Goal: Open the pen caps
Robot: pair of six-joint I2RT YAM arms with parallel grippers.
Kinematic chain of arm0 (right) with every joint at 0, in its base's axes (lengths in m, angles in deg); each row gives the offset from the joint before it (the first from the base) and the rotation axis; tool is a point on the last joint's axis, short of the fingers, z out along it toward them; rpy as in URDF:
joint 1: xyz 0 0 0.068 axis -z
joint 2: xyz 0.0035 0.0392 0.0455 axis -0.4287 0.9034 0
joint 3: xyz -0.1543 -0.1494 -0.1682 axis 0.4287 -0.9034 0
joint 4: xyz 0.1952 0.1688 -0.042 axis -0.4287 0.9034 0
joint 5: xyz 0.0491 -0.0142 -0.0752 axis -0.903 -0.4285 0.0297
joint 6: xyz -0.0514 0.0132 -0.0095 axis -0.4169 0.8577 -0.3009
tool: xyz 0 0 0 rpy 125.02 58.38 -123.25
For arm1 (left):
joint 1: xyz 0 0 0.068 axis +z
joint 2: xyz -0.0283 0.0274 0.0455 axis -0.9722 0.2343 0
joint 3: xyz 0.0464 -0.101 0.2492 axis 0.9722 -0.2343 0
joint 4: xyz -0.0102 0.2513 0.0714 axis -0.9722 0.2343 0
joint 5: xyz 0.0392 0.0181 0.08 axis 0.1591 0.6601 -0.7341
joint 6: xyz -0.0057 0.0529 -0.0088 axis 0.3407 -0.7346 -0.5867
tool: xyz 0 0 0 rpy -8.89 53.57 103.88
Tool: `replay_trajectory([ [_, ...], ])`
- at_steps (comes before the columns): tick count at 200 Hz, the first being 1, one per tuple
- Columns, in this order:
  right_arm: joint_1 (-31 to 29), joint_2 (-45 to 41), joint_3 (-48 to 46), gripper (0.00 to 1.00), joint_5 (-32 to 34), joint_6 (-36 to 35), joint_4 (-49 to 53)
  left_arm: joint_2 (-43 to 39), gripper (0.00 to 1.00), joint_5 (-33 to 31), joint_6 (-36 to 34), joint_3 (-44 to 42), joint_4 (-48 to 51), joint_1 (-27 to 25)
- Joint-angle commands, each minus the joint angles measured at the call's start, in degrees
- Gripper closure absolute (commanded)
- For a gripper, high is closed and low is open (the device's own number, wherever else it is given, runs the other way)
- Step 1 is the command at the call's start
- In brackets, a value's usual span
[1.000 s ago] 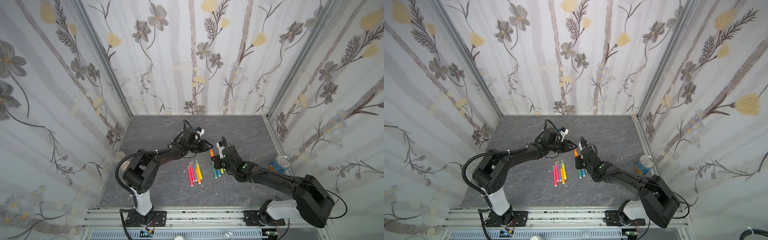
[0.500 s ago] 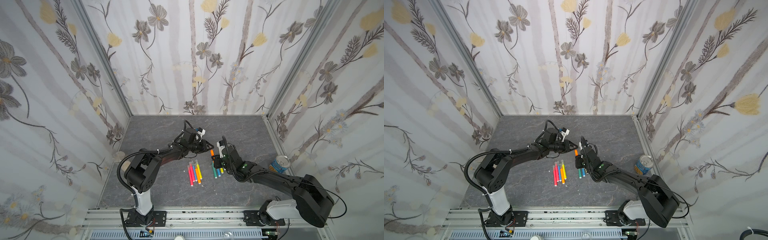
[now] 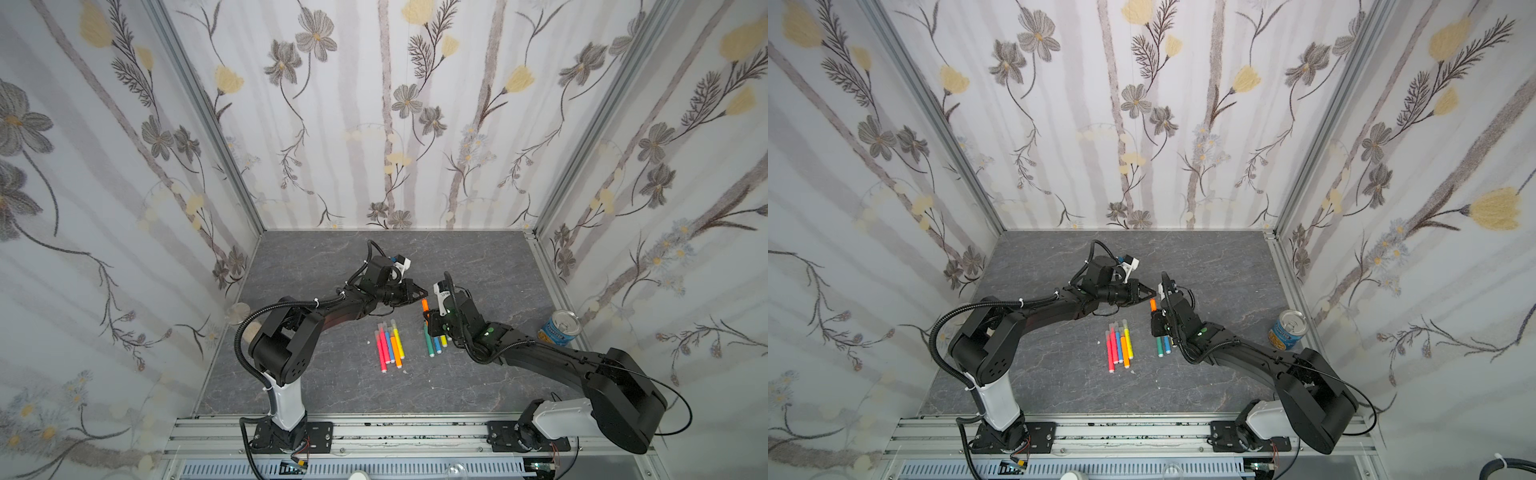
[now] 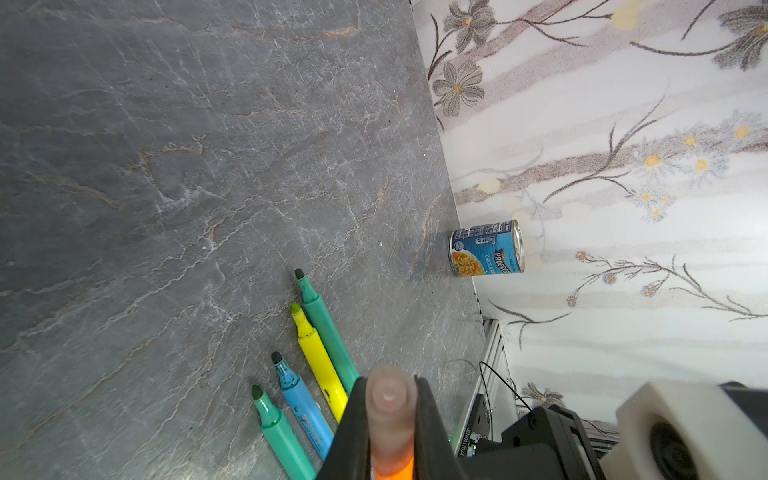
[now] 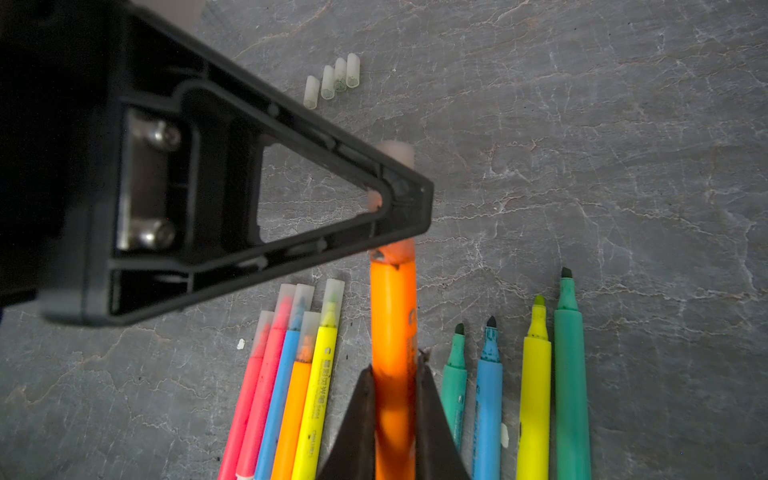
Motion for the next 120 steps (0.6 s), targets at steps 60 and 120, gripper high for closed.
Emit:
replay_trajectory([
  [60, 0.6, 2.7, 1.3, 0.64, -0.5, -0.7, -2.3, -0.3, 1.0, 1.6, 0.4, -0.1, -3.1, 0.0],
  [120, 1.1, 5.1, 2.8, 0.72, -1.2, -1.6, -2.5, -0.7, 1.0, 2.0, 0.4, -0.3, -3.2, 0.0],
])
